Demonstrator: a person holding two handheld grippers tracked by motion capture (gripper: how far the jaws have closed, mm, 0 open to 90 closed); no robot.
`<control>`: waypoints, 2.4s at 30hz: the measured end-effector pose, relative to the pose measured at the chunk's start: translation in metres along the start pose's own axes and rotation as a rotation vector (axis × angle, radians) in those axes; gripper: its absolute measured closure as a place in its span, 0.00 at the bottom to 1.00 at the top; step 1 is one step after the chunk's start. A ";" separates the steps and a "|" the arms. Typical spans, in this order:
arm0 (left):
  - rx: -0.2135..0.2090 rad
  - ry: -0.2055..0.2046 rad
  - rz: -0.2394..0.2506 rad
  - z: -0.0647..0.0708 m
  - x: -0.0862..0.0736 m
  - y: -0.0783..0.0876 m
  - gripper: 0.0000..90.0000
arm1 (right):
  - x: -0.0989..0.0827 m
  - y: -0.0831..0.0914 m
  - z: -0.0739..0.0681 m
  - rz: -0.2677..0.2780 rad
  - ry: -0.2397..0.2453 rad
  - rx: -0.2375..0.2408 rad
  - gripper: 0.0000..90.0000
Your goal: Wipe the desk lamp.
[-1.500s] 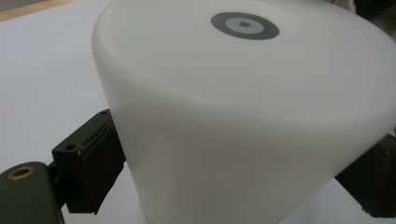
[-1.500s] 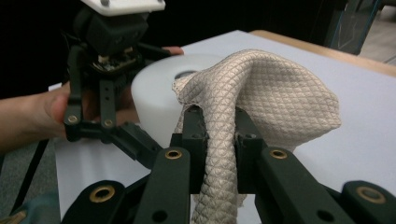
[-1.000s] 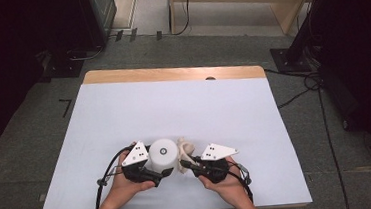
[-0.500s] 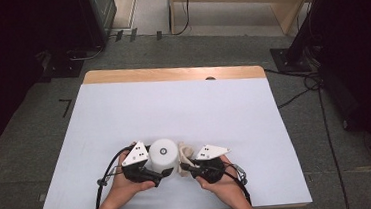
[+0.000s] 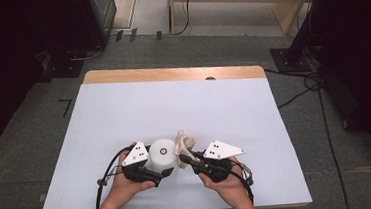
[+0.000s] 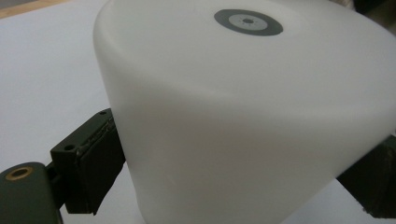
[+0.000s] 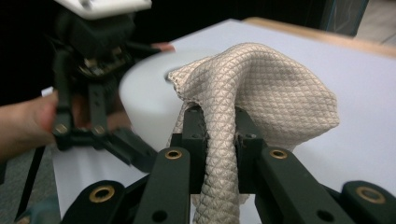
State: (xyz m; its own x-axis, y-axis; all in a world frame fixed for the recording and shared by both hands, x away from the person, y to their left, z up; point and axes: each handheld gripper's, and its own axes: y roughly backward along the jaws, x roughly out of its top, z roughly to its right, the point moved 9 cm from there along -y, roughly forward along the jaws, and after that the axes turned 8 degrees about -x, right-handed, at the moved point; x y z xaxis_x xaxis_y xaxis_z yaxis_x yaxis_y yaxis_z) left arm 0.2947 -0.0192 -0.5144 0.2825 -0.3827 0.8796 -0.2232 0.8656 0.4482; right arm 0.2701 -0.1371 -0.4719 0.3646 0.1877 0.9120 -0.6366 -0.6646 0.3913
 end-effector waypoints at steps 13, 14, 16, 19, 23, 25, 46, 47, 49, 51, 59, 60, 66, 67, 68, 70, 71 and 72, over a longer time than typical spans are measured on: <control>0.000 0.003 0.000 0.000 0.000 0.000 0.07 | -0.054 -0.030 0.011 -0.202 -0.064 0.006 0.89; 0.001 0.004 0.000 0.000 0.000 0.000 0.07 | -0.054 -0.030 0.011 -0.204 -0.052 -0.002 0.90; 0.001 0.004 0.000 0.000 0.000 0.000 0.07 | -0.051 -0.029 0.010 -0.200 -0.028 -0.020 0.90; 0.001 0.005 0.000 0.000 0.000 0.000 0.07 | -0.039 -0.024 0.008 -0.161 -0.034 -0.028 0.90; -0.002 0.006 -0.002 0.000 0.000 0.000 0.07 | -0.010 -0.008 0.005 -0.050 -0.053 -0.022 0.90; -0.002 0.006 -0.002 0.000 0.000 0.000 0.07 | -0.004 -0.004 0.004 -0.024 -0.046 -0.023 0.90; 0.016 0.005 0.004 0.002 0.003 0.001 0.06 | -0.050 -0.029 0.012 -0.207 -0.114 -0.009 0.90; 0.022 0.017 0.018 0.003 0.006 0.003 0.05 | -0.050 -0.029 0.014 -0.202 -0.114 -0.015 0.90; 0.027 0.023 0.034 0.005 0.011 0.006 0.04 | -0.049 -0.028 0.015 -0.195 -0.111 -0.024 0.90; 0.032 0.036 0.051 0.006 0.016 0.009 0.04 | -0.048 -0.027 0.017 -0.187 -0.115 -0.031 0.90; 0.136 0.077 0.055 0.012 0.027 0.008 0.03 | -0.047 -0.024 0.027 -0.170 -0.117 -0.067 0.90; 0.136 0.077 0.055 0.012 0.027 0.008 0.02 | -0.047 -0.024 0.027 -0.171 -0.120 -0.068 0.90; 0.203 0.080 0.024 0.011 0.026 0.005 0.07 | -0.047 -0.024 0.029 -0.167 -0.120 -0.076 0.89; 0.199 0.071 0.022 0.011 0.026 0.005 0.08 | -0.047 -0.023 0.030 -0.168 -0.121 -0.080 0.89; 0.202 0.059 0.019 0.012 0.026 0.005 0.08 | -0.047 -0.023 0.030 -0.168 -0.126 -0.080 0.89; 0.196 0.038 0.009 0.012 0.026 0.006 0.09 | -0.047 -0.023 0.032 -0.166 -0.125 -0.085 0.90; 0.186 0.035 0.003 0.012 0.026 0.006 0.09 | -0.047 -0.022 0.033 -0.164 -0.126 -0.088 0.89; 0.170 0.023 -0.007 0.013 0.027 0.006 0.09 | -0.047 -0.022 0.034 -0.162 -0.125 -0.089 0.90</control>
State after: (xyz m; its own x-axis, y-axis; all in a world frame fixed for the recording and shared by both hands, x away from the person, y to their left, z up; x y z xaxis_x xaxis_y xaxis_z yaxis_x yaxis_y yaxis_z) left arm 0.2892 -0.0283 -0.4862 0.3058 -0.3790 0.8734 -0.3749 0.7953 0.4764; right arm 0.2899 -0.1555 -0.5278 0.5449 0.1926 0.8161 -0.6183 -0.5651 0.5462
